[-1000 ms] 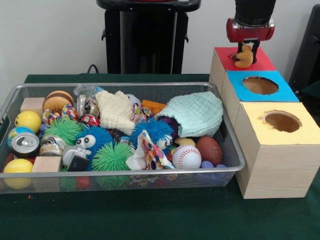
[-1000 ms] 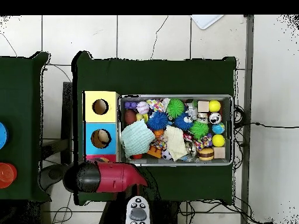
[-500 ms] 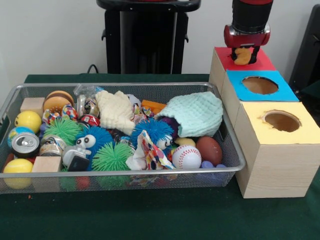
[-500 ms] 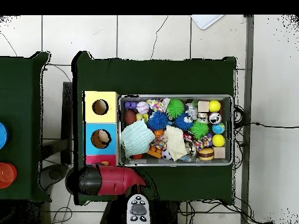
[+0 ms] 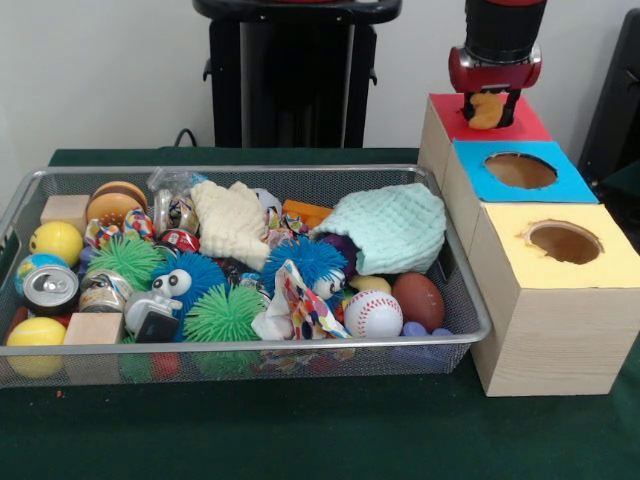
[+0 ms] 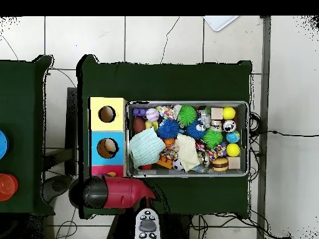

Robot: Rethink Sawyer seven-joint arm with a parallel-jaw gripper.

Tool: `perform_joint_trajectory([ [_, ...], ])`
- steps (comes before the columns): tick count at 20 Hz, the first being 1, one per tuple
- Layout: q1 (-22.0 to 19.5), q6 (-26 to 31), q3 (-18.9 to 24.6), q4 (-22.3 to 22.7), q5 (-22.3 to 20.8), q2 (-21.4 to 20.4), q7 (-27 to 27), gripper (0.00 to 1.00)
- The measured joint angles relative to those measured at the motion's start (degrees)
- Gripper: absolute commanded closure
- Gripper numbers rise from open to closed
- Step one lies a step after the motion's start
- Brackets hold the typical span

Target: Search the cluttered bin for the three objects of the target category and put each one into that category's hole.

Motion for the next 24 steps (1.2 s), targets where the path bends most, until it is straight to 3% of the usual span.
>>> perform_joint_trajectory([
  [8,-0.27,4.93,-0.38,-0.15,-0.12,-5.66,0.00,0.00],
  [24,-0.43,5.78,-0.90,-0.10,-0.33,-6.49,0.01,0.00],
])
